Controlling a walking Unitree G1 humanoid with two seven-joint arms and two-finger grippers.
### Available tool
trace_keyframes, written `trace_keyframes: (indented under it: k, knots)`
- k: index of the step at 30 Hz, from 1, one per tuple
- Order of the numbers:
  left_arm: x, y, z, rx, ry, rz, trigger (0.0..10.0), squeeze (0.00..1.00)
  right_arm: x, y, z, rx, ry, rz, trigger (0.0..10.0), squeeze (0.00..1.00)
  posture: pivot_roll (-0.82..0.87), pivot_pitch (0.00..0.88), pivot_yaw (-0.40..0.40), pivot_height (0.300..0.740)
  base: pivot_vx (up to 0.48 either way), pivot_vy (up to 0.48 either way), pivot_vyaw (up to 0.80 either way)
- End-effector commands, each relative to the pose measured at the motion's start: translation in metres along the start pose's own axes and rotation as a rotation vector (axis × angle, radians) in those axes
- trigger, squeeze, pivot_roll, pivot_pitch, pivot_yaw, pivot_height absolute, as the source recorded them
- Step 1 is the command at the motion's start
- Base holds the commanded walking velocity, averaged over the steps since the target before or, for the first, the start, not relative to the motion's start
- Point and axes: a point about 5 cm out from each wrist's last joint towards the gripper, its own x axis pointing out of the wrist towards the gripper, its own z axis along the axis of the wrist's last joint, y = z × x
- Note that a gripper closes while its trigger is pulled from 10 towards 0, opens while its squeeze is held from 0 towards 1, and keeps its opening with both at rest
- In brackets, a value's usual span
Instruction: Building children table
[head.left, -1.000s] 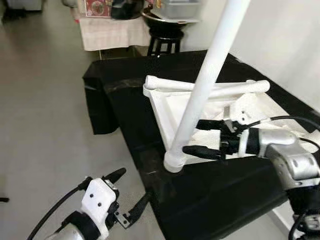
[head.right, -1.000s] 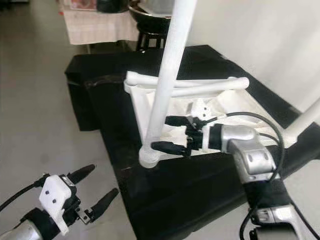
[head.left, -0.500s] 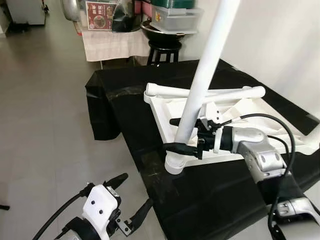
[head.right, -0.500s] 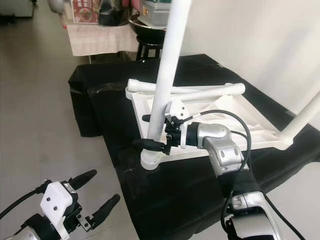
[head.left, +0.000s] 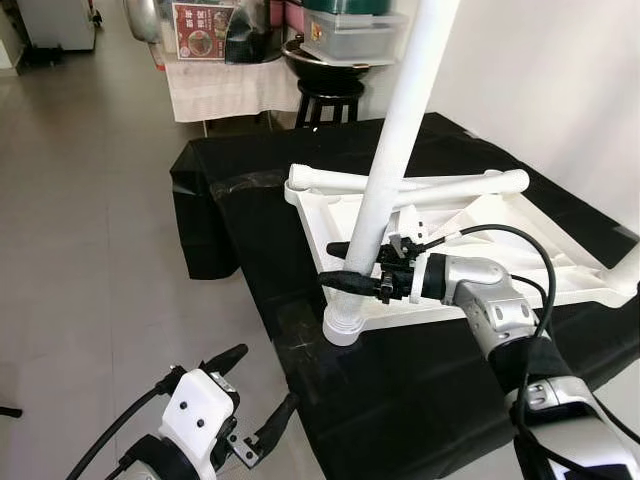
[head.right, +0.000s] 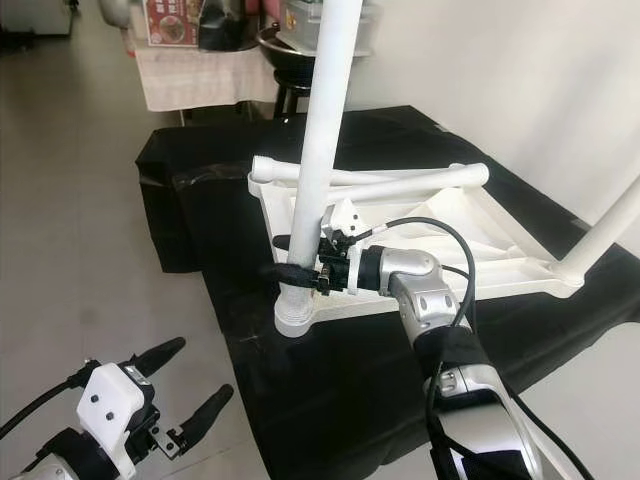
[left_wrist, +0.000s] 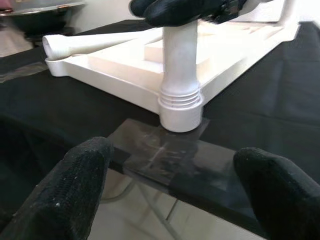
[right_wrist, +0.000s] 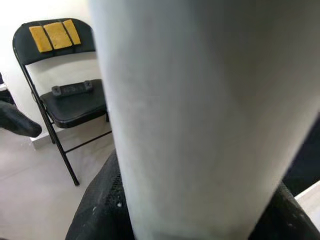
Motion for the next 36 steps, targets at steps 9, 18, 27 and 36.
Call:
trace_keyframes:
  k: [9, 18, 27, 36]
  knots:
    - [-0.002, 0.006, 0.0, 0.03, -0.001, 0.118, 10.0, 0.0, -0.017, 0.013, 0.001, -0.003, -0.025, -0.023, 0.0, 0.0, -0.08, 0.109, -0.058, 0.74, 0.0, 0.0, 0.0]
    - [-0.003, 0.01, -0.001, 0.007, -0.012, 0.118, 10.0, 0.0, -0.037, 0.041, -0.042, 0.256, 0.169, -0.858, 0.0, 0.0, -0.12, 0.118, -0.057, 0.74, 0.0, 0.0, 0.0]
    - [-0.001, 0.009, -0.004, -0.01, -0.012, 0.079, 10.0, 0.0, -0.021, 0.054, -0.044, 0.198, 0.208, -0.984, 0.0, 0.0, -0.11, 0.098, -0.053, 0.74, 0.0, 0.0, 0.0]
    - [0.0, 0.009, -0.007, -0.019, -0.012, 0.087, 10.0, 0.0, 0.009, 0.024, 0.013, 0.127, -0.001, -0.781, 10.0, 1.0, -0.1, 0.081, -0.054, 0.74, 0.0, 0.0, 0.0]
